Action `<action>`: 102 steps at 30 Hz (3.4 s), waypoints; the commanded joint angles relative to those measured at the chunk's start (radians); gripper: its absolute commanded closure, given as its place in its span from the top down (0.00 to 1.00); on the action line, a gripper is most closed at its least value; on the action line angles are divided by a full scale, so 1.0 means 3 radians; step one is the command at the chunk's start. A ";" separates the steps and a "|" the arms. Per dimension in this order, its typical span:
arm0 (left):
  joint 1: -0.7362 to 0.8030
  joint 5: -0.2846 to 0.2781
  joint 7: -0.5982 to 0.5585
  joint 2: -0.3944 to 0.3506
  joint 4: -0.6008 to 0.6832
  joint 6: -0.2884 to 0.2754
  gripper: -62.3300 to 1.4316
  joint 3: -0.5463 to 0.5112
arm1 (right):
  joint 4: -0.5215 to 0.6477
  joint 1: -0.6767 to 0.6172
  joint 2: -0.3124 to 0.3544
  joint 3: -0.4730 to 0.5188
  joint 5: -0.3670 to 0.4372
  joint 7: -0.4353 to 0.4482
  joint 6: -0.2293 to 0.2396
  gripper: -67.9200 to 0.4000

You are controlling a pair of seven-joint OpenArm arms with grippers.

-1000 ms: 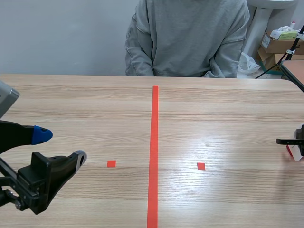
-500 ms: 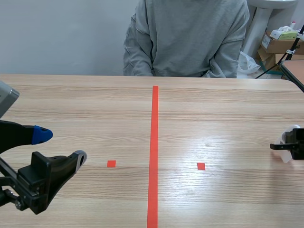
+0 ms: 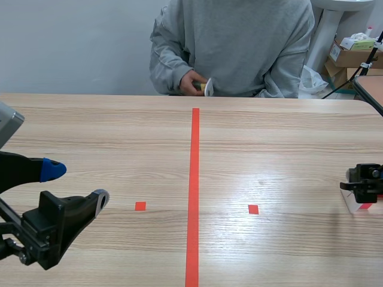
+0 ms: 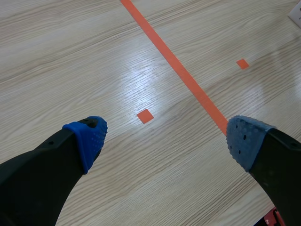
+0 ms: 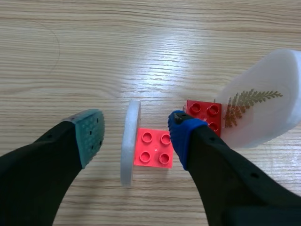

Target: Do the leaf sorting experiment

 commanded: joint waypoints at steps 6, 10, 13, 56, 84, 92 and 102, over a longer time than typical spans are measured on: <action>0.0000 -0.0020 -0.0047 0.0018 0.0075 -0.0004 0.87 -0.0003 | 0.0022 0.0037 0.0056 0.0003 0.0011 0.0075 0.0003 0.82; 0.0000 -0.0020 -0.0047 0.0018 0.0075 -0.0004 0.87 -0.0003 | 0.0023 0.0037 0.0058 0.0003 0.0027 0.0018 0.0005 0.84; 0.0001 -0.0020 -0.0047 0.0018 0.0075 -0.0004 0.87 -0.0003 | 0.0033 0.0029 0.0088 0.0004 0.0207 -0.0058 0.0141 0.84; 0.0001 -0.0019 -0.0046 0.0017 0.0074 -0.0004 0.87 -0.0003 | 0.2164 -0.1578 0.0497 0.0006 0.1699 -0.0591 0.1362 0.87; 0.0001 -0.0020 -0.0048 0.0017 0.0074 -0.0004 0.87 -0.0003 | 0.2202 -0.1575 0.0490 0.0006 0.1709 -0.0603 0.1362 0.87; 0.0001 -0.0019 -0.0045 0.0006 0.0072 -0.0003 0.87 -0.0003 | 0.2202 -0.1574 0.0490 0.0006 0.1710 -0.0603 0.1362 0.87; 0.0000 -0.0019 -0.0046 0.0006 0.0072 -0.0003 0.87 -0.0003 | 0.2202 -0.1574 0.0490 0.0006 0.1710 -0.0603 0.1362 0.87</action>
